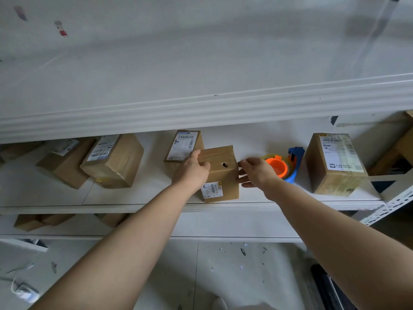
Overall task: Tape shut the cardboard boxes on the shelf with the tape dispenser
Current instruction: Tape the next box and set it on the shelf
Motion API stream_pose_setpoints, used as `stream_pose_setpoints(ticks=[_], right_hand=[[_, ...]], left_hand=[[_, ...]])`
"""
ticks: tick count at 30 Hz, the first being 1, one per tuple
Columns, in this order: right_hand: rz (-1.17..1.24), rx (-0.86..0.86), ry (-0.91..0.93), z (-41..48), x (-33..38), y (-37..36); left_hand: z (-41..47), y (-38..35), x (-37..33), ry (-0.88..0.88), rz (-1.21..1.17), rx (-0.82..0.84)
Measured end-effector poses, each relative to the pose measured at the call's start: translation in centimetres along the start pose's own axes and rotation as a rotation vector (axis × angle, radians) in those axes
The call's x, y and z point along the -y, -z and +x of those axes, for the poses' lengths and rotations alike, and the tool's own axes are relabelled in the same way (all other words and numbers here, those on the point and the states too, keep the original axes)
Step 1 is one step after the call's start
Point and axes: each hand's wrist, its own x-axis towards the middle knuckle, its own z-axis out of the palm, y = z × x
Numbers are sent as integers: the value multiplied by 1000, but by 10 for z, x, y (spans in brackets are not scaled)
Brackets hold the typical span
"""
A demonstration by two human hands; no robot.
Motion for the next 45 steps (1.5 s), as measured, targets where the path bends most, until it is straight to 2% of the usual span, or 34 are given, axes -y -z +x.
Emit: stream_pose_setpoints(ticks=[3,5,7,11,14,16,21,26,28,33,36,40,45], right_hand=[[4,-52,-4,2,-2,11],[4,-98,-13,1,-6,21],[-32,-140,-26,0,-12,34],[-108,-214,-69,-9,-29,68],[-103,-244,-99,-20,-44,97],[-105,-211,-128,-29,-52,112],[-161,-105,-169,-42,-66,137],[-200,-50,-167,-41,-76,149],[-201,-67,-157,-37,-78,155],[-197,-94,-161,-31,-80,155],[-203,-113,-182,-30,-79,147],[-215,-188,-225,-33,-82,140],[-74,-206,-308,-52,-85,104]], left_hand=[[-6,1,-12,-48,226,-96],[-16,0,-30,-207,358,-199],[-21,-7,-50,-382,341,-232],[-22,-44,-90,-580,213,-33],[-19,-88,-106,-529,263,151],[-15,-115,-112,-496,355,204],[-5,-168,-121,-546,565,243],[8,-198,-122,-391,592,261],[9,-203,-121,-387,614,242],[-9,-191,-112,-442,447,198],[-29,-172,-105,-377,227,165],[-42,-137,-89,-204,-190,245],[-68,-85,-51,-148,-317,417]])
